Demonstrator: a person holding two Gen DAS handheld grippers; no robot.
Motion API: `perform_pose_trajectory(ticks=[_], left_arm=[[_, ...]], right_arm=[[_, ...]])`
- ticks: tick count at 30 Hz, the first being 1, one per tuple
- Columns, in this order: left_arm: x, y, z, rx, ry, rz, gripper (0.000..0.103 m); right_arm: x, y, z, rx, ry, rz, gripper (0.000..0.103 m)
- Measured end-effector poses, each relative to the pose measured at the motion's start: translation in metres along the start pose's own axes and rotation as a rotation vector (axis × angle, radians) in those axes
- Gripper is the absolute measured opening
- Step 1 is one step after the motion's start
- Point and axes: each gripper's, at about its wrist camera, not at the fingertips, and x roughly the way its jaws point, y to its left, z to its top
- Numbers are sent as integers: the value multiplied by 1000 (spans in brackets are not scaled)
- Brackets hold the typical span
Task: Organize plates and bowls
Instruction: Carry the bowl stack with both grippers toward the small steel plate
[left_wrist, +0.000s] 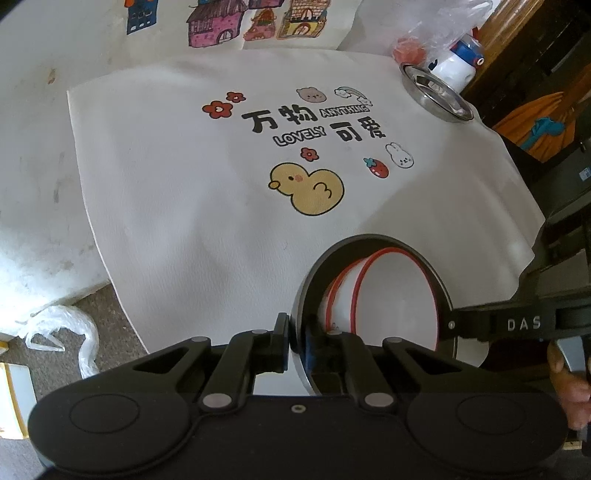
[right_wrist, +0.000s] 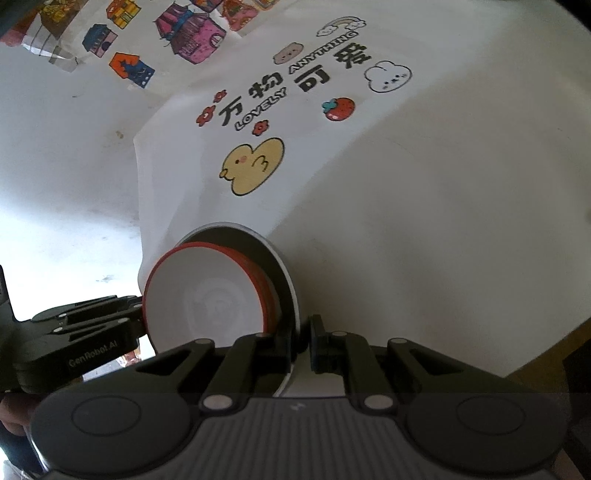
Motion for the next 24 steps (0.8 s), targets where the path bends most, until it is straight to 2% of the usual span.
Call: perform_pose_trajectory(ticks=[10, 24], left_arm=[[6, -18, 9, 20, 13, -4, 5], [7, -42, 30, 54, -26, -25, 5]], right_arm=[[-11, -9, 0, 22, -29, -6, 10], [-34, -33, 13, 58, -89, -5, 10]])
